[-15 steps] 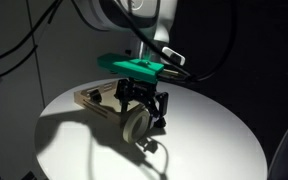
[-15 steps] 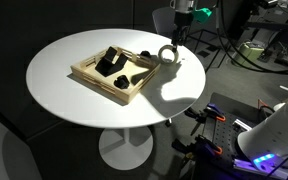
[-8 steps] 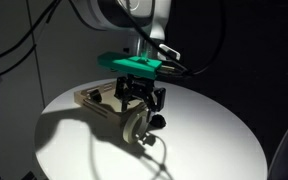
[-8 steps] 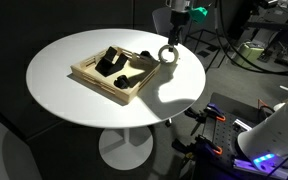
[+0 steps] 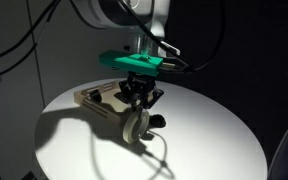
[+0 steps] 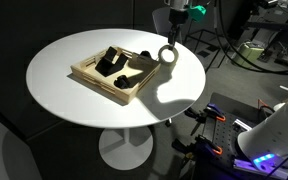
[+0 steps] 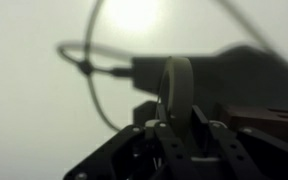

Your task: Pick up the masking tape and put in the wooden tray

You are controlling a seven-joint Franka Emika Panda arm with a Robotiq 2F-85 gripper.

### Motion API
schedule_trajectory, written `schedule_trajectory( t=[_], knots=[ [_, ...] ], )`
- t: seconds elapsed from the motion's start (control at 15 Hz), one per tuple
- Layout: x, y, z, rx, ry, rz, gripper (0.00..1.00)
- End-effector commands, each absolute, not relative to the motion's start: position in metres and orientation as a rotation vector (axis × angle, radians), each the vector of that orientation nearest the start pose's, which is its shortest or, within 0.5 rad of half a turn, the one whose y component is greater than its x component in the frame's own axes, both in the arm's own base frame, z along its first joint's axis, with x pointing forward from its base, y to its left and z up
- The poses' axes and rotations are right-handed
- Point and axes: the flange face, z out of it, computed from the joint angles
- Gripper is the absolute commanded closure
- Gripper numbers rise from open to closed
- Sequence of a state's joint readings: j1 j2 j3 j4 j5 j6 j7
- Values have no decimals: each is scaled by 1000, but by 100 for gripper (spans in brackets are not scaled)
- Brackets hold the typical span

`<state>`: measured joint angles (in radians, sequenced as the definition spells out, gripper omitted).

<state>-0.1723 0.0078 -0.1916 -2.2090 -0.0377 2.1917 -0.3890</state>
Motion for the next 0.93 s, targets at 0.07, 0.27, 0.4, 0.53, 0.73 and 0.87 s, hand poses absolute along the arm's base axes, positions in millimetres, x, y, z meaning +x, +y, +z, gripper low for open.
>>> schedule_trajectory(
  t=[0.07,0.27,0.4,0.53,0.73,0.87],
  knots=[
    [494,-195,379,-3173,-100,28,93],
    [493,-195,381,-3178,-105,27,93],
    [492,-192,387,-3197,-131,8,93],
    [493,-187,394,-3222,-172,-21,93],
    [493,-176,411,-3259,-252,-81,93],
    [493,-166,424,-3278,-311,-130,93]
  ],
)
